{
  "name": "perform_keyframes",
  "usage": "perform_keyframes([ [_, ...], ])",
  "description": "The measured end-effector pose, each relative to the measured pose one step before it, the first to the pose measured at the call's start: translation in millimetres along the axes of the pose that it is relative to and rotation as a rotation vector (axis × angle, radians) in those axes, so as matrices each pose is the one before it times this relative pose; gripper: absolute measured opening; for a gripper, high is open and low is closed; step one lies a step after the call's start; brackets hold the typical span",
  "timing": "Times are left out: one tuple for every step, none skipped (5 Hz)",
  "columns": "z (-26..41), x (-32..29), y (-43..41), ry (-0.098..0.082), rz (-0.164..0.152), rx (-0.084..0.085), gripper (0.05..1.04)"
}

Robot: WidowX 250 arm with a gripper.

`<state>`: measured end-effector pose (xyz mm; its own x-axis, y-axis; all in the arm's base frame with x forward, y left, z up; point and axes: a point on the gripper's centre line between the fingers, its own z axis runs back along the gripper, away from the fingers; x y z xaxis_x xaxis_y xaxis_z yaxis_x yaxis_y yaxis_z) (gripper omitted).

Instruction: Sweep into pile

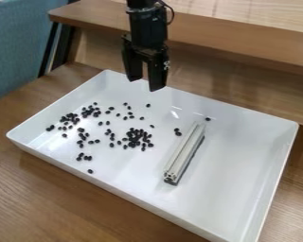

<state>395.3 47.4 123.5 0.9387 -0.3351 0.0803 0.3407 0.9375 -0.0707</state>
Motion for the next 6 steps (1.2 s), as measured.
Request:
perform_keyframes([
  [-15.94, -2.20, 0.65, 0.0335, 0.0106, -0.0182, 1.000],
  [-24.55, 3.29, -30.60, 0.0426, -0.0361, -0.0241, 1.000],
  [-4.36, 10.42, -23.97, -0.0034, -0.0218, -0.0017, 1.000],
  [-4.87, 0.39, -3.19, -0.0004, 0.0902, 0.0044, 1.000],
  [-3.10, 2.10, -12.52, 0.0118, 0.0483, 0.0150, 1.000],
  [-9.08, -7.33, -2.96, 0.0345, 0.0827, 0.0110, 1.000],
])
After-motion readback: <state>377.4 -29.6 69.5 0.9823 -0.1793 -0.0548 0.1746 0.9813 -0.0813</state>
